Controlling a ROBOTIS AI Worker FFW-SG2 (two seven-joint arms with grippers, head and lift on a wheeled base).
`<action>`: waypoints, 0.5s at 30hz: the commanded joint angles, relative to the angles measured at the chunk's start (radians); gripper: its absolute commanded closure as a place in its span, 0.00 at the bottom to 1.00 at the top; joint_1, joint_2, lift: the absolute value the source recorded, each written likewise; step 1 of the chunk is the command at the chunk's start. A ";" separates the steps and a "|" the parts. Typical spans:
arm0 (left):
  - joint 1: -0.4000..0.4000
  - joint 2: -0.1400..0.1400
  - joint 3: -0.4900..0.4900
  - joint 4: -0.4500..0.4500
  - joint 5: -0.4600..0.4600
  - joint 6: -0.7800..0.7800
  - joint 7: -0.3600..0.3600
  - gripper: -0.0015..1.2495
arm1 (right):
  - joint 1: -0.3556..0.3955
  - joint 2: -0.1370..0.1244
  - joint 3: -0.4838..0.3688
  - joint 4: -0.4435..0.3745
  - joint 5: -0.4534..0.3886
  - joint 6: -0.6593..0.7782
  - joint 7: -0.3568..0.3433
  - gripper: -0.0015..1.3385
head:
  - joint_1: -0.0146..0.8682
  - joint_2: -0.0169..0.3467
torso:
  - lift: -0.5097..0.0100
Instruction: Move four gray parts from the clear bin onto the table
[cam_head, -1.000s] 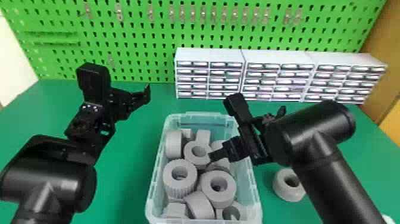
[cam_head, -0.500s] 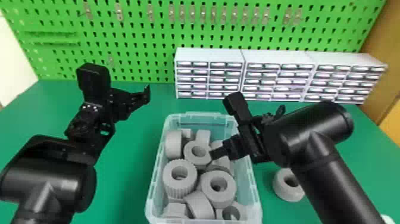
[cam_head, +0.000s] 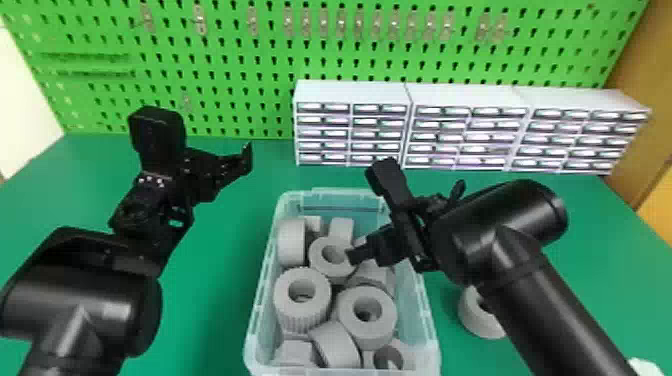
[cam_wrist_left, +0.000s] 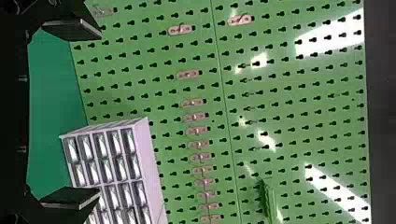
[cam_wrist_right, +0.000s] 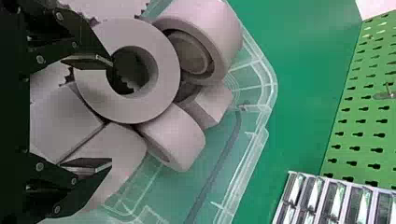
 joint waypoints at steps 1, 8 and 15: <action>0.002 0.000 0.001 0.002 0.002 0.000 0.001 0.09 | -0.010 0.000 0.005 0.049 0.001 -0.060 0.000 0.39 | 0.78 0.14 | 0.89; 0.002 0.000 0.001 0.002 0.002 0.000 0.000 0.09 | -0.018 0.003 0.018 0.111 -0.005 -0.172 0.020 0.39 | 0.78 0.14 | 0.89; 0.002 0.000 -0.001 0.003 0.002 0.000 0.000 0.09 | -0.030 0.006 0.044 0.177 -0.009 -0.261 0.058 0.39 | 0.78 0.14 | 0.89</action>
